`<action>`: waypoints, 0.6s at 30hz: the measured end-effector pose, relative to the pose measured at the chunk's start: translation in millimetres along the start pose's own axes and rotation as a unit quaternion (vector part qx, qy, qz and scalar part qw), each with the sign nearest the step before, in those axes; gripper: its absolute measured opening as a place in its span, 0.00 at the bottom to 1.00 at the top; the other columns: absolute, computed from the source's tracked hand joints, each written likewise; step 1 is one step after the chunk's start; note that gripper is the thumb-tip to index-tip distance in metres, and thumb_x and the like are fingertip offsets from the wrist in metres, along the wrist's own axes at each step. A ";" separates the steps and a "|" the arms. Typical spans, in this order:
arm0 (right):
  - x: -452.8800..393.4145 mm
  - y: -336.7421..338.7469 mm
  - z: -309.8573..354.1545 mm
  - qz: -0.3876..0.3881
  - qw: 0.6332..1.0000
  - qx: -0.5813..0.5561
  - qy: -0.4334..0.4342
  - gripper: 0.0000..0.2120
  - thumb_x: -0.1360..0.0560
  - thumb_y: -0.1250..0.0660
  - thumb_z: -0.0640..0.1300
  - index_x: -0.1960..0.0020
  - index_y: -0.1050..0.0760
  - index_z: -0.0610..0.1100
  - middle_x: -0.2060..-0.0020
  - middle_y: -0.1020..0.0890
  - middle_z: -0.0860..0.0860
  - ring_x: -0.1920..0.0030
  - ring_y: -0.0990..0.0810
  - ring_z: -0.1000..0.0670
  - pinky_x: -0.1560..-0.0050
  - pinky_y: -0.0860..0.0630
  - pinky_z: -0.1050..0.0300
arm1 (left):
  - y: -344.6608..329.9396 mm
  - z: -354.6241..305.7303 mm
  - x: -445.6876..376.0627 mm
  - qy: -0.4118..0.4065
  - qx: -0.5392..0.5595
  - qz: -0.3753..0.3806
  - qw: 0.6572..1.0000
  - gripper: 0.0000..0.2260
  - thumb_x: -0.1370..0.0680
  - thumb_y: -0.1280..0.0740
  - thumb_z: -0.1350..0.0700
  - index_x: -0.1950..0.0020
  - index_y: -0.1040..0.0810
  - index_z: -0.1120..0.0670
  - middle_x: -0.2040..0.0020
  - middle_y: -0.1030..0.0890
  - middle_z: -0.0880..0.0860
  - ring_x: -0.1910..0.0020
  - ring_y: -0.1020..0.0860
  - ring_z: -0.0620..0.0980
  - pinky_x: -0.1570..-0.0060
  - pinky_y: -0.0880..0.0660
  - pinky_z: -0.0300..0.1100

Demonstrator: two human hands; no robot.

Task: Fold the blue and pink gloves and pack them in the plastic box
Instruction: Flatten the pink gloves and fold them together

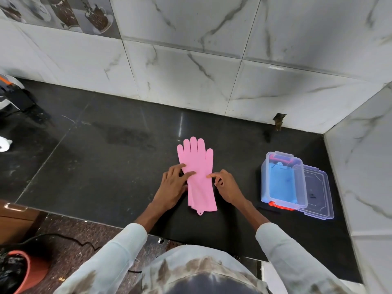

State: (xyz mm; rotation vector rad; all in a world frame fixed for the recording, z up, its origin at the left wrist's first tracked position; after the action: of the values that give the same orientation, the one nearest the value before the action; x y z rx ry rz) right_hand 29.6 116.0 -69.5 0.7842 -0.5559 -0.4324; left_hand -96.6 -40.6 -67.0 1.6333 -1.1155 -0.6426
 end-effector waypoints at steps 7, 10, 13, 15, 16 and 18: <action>16.7 -4.4 1.0 -0.026 0.993 0.092 0.069 0.21 0.15 0.39 0.37 0.26 0.23 0.52 0.33 0.27 0.52 0.36 0.29 0.53 0.29 0.24 0.59 | -6.9 -8.2 -1.3 -0.029 -0.064 0.005 0.998 0.19 0.12 0.44 0.54 0.22 0.27 0.44 0.16 0.33 0.47 0.11 0.46 0.52 0.14 0.52 0.56; 23.1 -6.1 -0.5 -0.037 0.989 0.117 0.081 0.21 0.14 0.39 0.44 0.23 0.28 0.56 0.23 0.36 0.54 0.28 0.34 0.52 0.23 0.30 0.55 | 5.7 -11.7 -7.6 0.000 0.016 -0.051 0.999 0.17 0.13 0.42 0.59 0.27 0.22 0.50 0.25 0.22 0.47 0.16 0.33 0.50 0.16 0.44 0.52; 21.4 -10.4 8.7 -0.020 0.987 0.125 0.101 0.27 0.18 0.34 0.56 0.20 0.34 0.57 0.19 0.42 0.55 0.25 0.38 0.50 0.21 0.35 0.53 | 20.4 -13.0 -16.2 0.055 0.110 -0.101 0.987 0.13 0.15 0.42 0.63 0.41 0.18 0.54 0.43 0.13 0.50 0.41 0.16 0.53 0.35 0.29 0.49; 15.8 -13.7 14.5 -0.008 0.985 0.136 0.102 0.33 0.21 0.30 0.60 0.19 0.35 0.55 0.19 0.41 0.55 0.27 0.37 0.50 0.21 0.35 0.52 | 24.8 -7.7 -20.7 0.105 0.145 -0.118 0.977 0.10 0.15 0.41 0.63 0.51 0.21 0.58 0.55 0.14 0.55 0.56 0.17 0.59 0.54 0.31 0.47; 12.6 -13.7 17.2 -0.011 0.986 0.138 0.097 0.33 0.21 0.30 0.60 0.20 0.34 0.54 0.20 0.38 0.55 0.28 0.36 0.50 0.22 0.33 0.53 | 25.4 -5.4 -21.3 0.124 0.157 -0.117 0.973 0.10 0.15 0.41 0.62 0.53 0.23 0.60 0.59 0.16 0.57 0.61 0.19 0.61 0.59 0.34 0.46; 7.2 -10.7 22.5 -0.037 0.986 0.132 0.093 0.27 0.19 0.31 0.55 0.22 0.31 0.50 0.24 0.31 0.55 0.33 0.31 0.51 0.27 0.28 0.53 | 25.3 -1.9 -22.1 0.149 0.182 -0.110 0.966 0.12 0.14 0.41 0.60 0.55 0.25 0.62 0.61 0.17 0.58 0.64 0.21 0.61 0.63 0.32 0.49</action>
State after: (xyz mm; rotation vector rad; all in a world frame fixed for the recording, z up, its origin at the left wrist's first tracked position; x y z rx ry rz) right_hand 19.7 93.1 -62.4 1.0905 -0.4143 -0.3528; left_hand -113.5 -21.4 -45.1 2.1114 -0.8719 -0.3229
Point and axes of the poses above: each hand's wrist, its own x-axis away from the middle knuckle, its own y-axis out of the back of the hand, z = x × y, the point moved 9 cm from there along -x, towards the middle knuckle
